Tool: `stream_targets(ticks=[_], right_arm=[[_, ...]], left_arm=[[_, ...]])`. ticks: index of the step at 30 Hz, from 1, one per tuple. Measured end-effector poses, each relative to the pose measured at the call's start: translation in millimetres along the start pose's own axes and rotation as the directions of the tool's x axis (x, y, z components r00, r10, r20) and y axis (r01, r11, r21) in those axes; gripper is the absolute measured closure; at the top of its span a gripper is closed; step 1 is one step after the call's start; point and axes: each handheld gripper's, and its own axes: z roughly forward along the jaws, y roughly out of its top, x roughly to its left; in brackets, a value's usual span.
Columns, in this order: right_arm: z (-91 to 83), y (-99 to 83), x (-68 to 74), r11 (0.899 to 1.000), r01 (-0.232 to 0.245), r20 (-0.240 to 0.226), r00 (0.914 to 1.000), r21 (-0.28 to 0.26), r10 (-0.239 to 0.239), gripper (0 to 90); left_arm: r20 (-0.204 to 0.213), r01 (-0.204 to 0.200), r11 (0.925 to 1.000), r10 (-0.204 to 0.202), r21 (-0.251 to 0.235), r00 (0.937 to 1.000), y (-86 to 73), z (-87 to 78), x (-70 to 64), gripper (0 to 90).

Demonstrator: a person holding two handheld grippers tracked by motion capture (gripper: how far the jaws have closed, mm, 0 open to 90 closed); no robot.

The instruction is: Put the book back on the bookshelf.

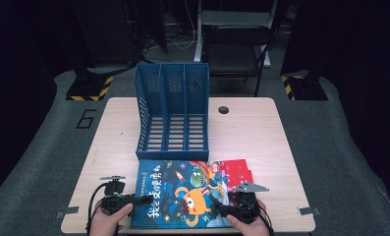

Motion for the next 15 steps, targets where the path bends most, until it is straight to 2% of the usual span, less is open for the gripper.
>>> stream_targets(ticks=[4, 10, 11, 15], right_arm=[[0.9, 1.0, -0.2, 1.0, 0.012, -0.006, 0.9999, 0.002, -0.012, 33.7], [1.0, -0.5, 0.6, 1.0, 0.007, -0.001, 1.0, -0.006, -0.007, 33.9], [1.1, -0.6, 0.8, 1.0, 0.006, 0.0, 1.0, -0.007, -0.006, 33.8], [1.5, -0.8, 1.8, 1.0, 0.007, 0.004, 1.0, -0.011, -0.007, 33.7]], left_arm=[[0.007, 0.01, 0.9999, -0.01, -0.008, 0.9999, 2.5, -4.6, -1.5, 43.0], [0.017, 0.027, 0.9995, -0.027, 0.018, 0.9995, 3.2, -6.3, 0.5, 45.1], [0.018, 0.041, 0.9991, -0.041, 0.01, 0.999, 3.4, -7.8, 0.0, 45.9], [0.005, 0.03, 0.9995, -0.03, -0.008, 0.9995, 6.5, -10.7, -5.2, 46.7]])
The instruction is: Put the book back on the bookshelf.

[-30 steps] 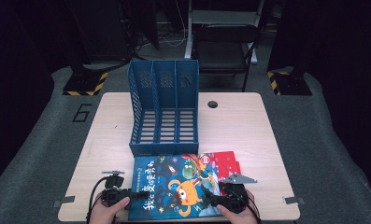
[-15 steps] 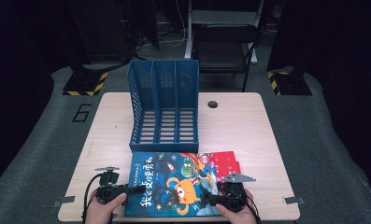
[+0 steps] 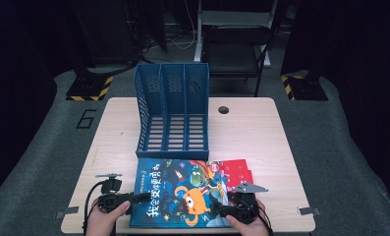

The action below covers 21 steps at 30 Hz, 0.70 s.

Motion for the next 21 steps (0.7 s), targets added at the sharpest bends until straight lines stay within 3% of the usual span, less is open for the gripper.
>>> stream_targets(ticks=[4, 9, 18, 20, 21], right_arm=[[-0.1, 0.1, -0.8, 1.0, -0.006, -0.008, 1.0, -0.003, 0.006, 33.7], [-0.5, 0.6, -1.6, 1.0, -0.03, -0.023, 0.9993, 0.001, 0.03, 33.7], [0.6, 3.8, -4.7, 1.0, -0.025, -0.055, 0.9982, 0.018, 0.025, 33.3], [-0.3, 4.7, -3.2, 0.998, -0.054, -0.061, 0.9966, 0.042, 0.056, 32.8], [0.8, 5.4, -5.6, 0.999, -0.032, -0.07, 0.997, 0.033, 0.034, 32.4]], left_arm=[[-0.009, -0.018, 0.9998, 0.018, 0.008, 0.9998, 3.4, -2.9, -4.8, 46.6], [-0.009, -0.003, 0.9999, 0.003, -0.012, 1.0, 7.9, -8.4, -10.3, 49.8], [-0.009, -0.012, 0.9996, 0.012, -0.027, 0.9999, 13.7, -13.2, -15.2, 50.7], [-0.008, -0.019, 0.9992, 0.019, -0.035, 0.9998, 16.0, -16.1, -17.4, 50.7], [-0.005, -0.023, 0.9989, 0.023, -0.04, 0.9997, 16.8, -17.3, -18.0, 50.7]])
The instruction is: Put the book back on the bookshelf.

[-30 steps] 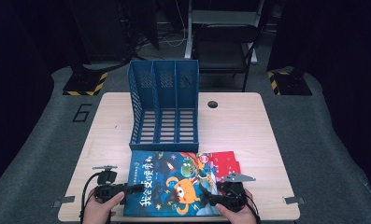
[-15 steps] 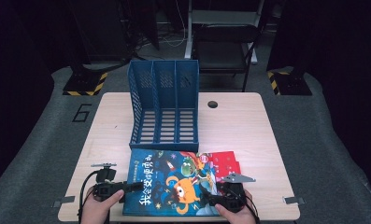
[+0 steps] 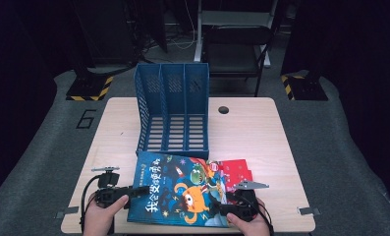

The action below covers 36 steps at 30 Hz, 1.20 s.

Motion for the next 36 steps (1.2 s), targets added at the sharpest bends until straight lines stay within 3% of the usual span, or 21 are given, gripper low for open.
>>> stream_targets(ticks=[6, 17, 21, 28, 33, 36], right_arm=[[1.7, 1.6, -3.8, 1.0, -0.012, -0.065, 0.9978, 0.009, 0.013, 32.5], [0.8, -1.1, -2.9, 0.999, -0.036, -0.075, 0.9965, -0.002, 0.035, 32.4], [1.7, -0.2, -2.9, 1.0, -0.031, -0.081, 0.9963, 0.001, 0.031, 32.4], [3.8, 1.1, 1.1, 1.0, -0.021, -0.074, 0.997, 0.011, 0.022, 32.3], [8.4, 2.0, 6.6, 1.0, -0.009, -0.088, 0.9961, 0.016, 0.011, 32.0], [8.7, 1.4, 7.6, 1.0, -0.027, -0.095, 0.9951, 0.016, 0.028, 32.0]], left_arm=[[0.013, -0.009, 0.9999, 0.009, -0.013, 0.9999, 7.1, -8.0, -5.4, 50.7], [0.006, -0.044, 0.9984, 0.045, -0.034, 0.999, 22.6, -10.8, -19.2, 50.7], [0.021, -0.034, 0.9991, 0.034, -0.027, 0.9992, 23.6, -12.2, -18.4, 50.8], [-0.005, -0.035, 0.9988, 0.035, -0.035, 0.9994, 21.1, -12.2, -12.6, 51.0], [0.0, -0.033, 0.998, 0.033, -0.054, 0.9995, 27.9, -17.9, -12.7, 52.2], [-0.01, -0.055, 0.9977, 0.054, -0.04, 0.9985, 35.7, -19.5, -17.6, 53.1]])
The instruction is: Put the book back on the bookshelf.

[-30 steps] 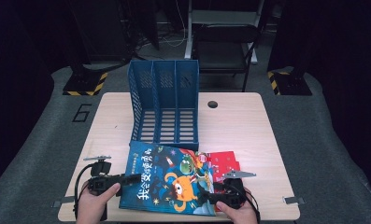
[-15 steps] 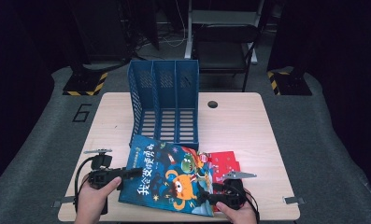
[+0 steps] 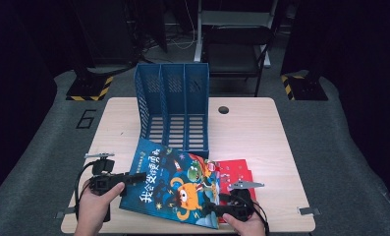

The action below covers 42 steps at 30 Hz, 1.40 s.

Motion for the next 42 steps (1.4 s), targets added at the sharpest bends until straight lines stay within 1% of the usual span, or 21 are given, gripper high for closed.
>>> stream_targets(ticks=[1, 2, 4, 8, 10, 12, 18, 19, 21, 22, 23, 25, 26, 29, 30, 31, 32, 35, 39, 41, 42], right_arm=[[0.1, -0.2, -0.9, 1.0, 0.003, -0.004, 1.0, -0.006, -0.004, 32.0], [0.0, -0.4, -1.1, 1.0, 0.0, -0.005, 1.0, -0.007, 0.0, 32.0], [-0.1, -1.1, -1.4, 1.0, -0.008, -0.009, 0.9999, -0.015, 0.008, 31.9], [-0.1, -2.0, -2.4, 1.0, -0.011, -0.014, 0.9998, -0.026, 0.011, 31.9], [-0.4, -2.5, -1.4, 0.999, -0.034, -0.018, 0.9993, -0.025, 0.033, 31.8], [0.5, -1.9, -3.0, 0.999, -0.013, -0.021, 0.9997, -0.03, 0.013, 31.7], [2.9, -1.9, -0.8, 0.999, -0.038, -0.039, 0.9986, -0.03, 0.037, 31.4], [3.2, -2.0, -0.5, 0.999, -0.037, -0.04, 0.9986, -0.03, 0.036, 31.4], [3.5, -2.0, -0.1, 0.999, -0.036, -0.041, 0.9986, -0.029, 0.035, 31.3], [3.8, -2.1, 0.2, 0.999, -0.034, -0.043, 0.9985, -0.029, 0.033, 31.2], [4.2, -2.3, 1.2, 0.999, -0.019, -0.041, 0.999, -0.032, 0.017, 31.2], [4.5, -2.1, 2.8, 0.999, -0.017, -0.039, 0.9991, -0.033, 0.016, 31.2], [4.8, -2.0, 2.6, 0.999, -0.005, -0.04, 0.9992, -0.036, 0.003, 31.2], [5.1, -1.7, 3.2, 0.999, -0.005, -0.042, 0.9991, -0.034, 0.004, 31.2], [5.3, -1.7, 3.8, 0.999, -0.01, -0.043, 0.999, -0.032, 0.008, 31.2], [5.7, -1.5, 3.8, 0.999, -0.009, -0.046, 0.9989, -0.032, 0.007, 31.2], [6.1, -1.2, 3.5, 0.999, -0.008, -0.048, 0.9988, -0.034, 0.006, 31.2], [6.9, -0.4, 3.1, 0.999, -0.012, -0.051, 0.9987, -0.034, 0.01, 31.2], [9.1, 0.3, 5.0, 0.999, -0.021, -0.053, 0.9984, -0.04, 0.019, 31.1], [9.5, 0.1, 5.1, 0.999, -0.022, -0.055, 0.9983, -0.046, 0.02, 31.1], [9.5, 0.1, 5.1, 0.999, -0.022, -0.055, 0.9983, -0.046, 0.02, 31.1]], left_arm=[[0.0, 0.0, 1.0, 0.0, 0.0, 1.0, 0.0, 0.0, 0.0, 53.4], [-0.008, -0.006, 1.0, 0.006, 0.004, 1.0, 4.3, 0.0, -2.9, 53.8], [-0.003, -0.001, 1.0, 0.001, 0.004, 1.0, 6.5, 0.1, -4.8, 54.7], [-0.013, -0.016, 0.9998, 0.016, 0.012, 0.9998, 15.1, 0.8, -10.1, 55.5], [-0.021, -0.026, 0.9995, 0.026, 0.02, 0.9994, 19.4, 1.0, -12.2, 56.2], [-0.018, -0.027, 0.9995, 0.027, 0.019, 0.9995, 23.7, 1.1, -14.2, 57.3], [-0.01, -0.034, 0.9991, 0.034, 0.027, 0.9994, 36.1, -0.9, -19.1, 59.6], [-0.014, -0.032, 0.9993, 0.033, 0.02, 0.9994, 37.4, -0.2, -20.5, 60.0], [-0.014, -0.038, 0.9989, 0.038, 0.028, 0.9992, 39.1, -0.7, -21.4, 60.3], [-0.023, -0.039, 0.9989, 0.039, 0.025, 0.999, 40.9, -0.5, -23.4, 60.3], [-0.02, -0.043, 0.9987, 0.043, 0.026, 0.9989, 42.0, -0.5, -23.9, 61.2], [-0.023, -0.045, 0.9987, 0.046, 0.024, 0.9987, 44.1, -0.5, -25.4, 62.4], [-0.024, -0.049, 0.9985, 0.05, 0.025, 0.9985, 46.9, -0.8, -26.9, 62.9], [-0.022, -0.047, 0.9985, 0.048, 0.026, 0.9986, 49.6, -0.5, -28.8, 63.7], [-0.032, -0.048, 0.9986, 0.049, 0.021, 0.9983, 51.4, 0.0, -30.8, 63.9], [-0.027, -0.055, 0.998, 0.055, 0.033, 0.9981, 53.2, -0.5, -31.7, 64.9], [-0.036, -0.055, 0.9978, 0.057, 0.036, 0.9977, 55.5, -0.5, -34.0, 66.2], [-0.039, -0.074, 0.9964, 0.076, 0.04, 0.9964, 60.9, -0.1, -38.0, 68.7], [-0.042, -0.067, 0.9967, 0.069, 0.046, 0.9968, 67.2, 0.6, -43.1, 70.2], [-0.032, -0.075, 0.9952, 0.077, 0.063, 0.9965, 74.0, 1.2, -46.3, 71.1], [-0.032, -0.075, 0.9952, 0.077, 0.063, 0.9965, 74.0, 1.2, -46.3, 71.7]])
